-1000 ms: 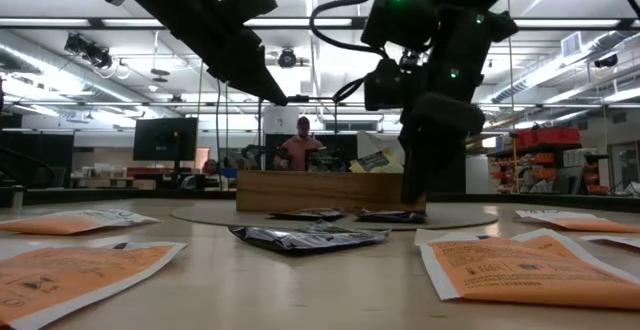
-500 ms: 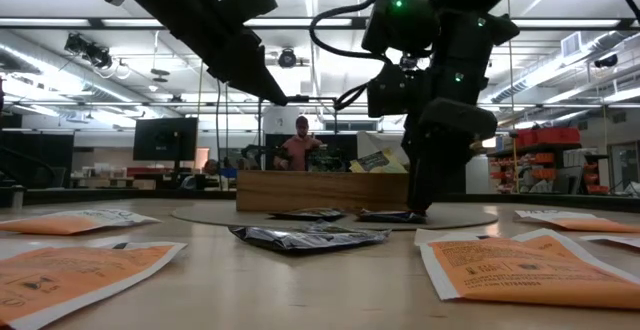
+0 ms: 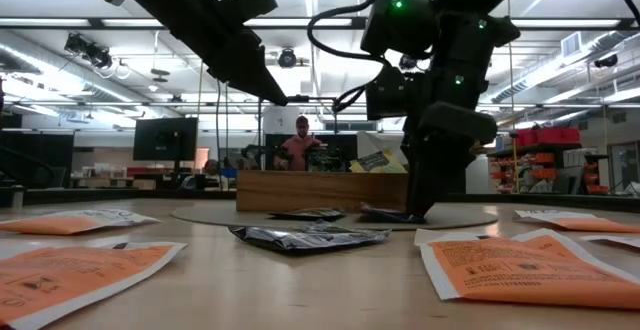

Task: Pick & Place Tea
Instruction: Put the violet tea bag into the middle section of the wooden organizer

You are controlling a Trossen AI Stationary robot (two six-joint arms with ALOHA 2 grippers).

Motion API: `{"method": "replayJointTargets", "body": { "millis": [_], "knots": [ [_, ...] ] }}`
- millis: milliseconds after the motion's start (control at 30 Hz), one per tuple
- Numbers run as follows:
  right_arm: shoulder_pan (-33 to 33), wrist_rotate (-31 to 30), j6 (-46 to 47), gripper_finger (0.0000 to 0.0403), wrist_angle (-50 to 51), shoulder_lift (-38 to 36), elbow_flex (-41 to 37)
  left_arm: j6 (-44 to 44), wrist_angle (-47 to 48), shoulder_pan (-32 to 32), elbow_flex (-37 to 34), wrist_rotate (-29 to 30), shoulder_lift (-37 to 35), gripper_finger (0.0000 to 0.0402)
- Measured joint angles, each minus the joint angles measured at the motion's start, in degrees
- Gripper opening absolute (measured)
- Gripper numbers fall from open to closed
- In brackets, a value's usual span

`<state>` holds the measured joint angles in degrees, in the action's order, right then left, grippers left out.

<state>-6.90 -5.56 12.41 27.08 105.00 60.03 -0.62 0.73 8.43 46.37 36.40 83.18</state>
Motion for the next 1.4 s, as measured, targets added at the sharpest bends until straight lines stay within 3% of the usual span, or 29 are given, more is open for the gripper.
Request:
{"method": "replayJointTargets", "body": {
  "millis": [333, 1033, 1400],
  "knots": [
    [-0.1, 0.4, 0.0, 0.018, -0.5, 0.5, 0.1, 0.0, 0.0, 0.0, 0.0, 0.0, 0.0, 0.011],
    [-0.1, 0.2, -0.5, 0.0009, -0.4, 0.6, 0.0, 0.0, 0.0, 0.0, 0.0, 0.0, 0.0, 0.011],
    [-0.3, -1.5, -2.4, 0.0002, 1.0, -0.6, -0.3, 0.5, 0.0, 0.1, 0.0, -0.6, 0.0, 0.011]
  ]
}}
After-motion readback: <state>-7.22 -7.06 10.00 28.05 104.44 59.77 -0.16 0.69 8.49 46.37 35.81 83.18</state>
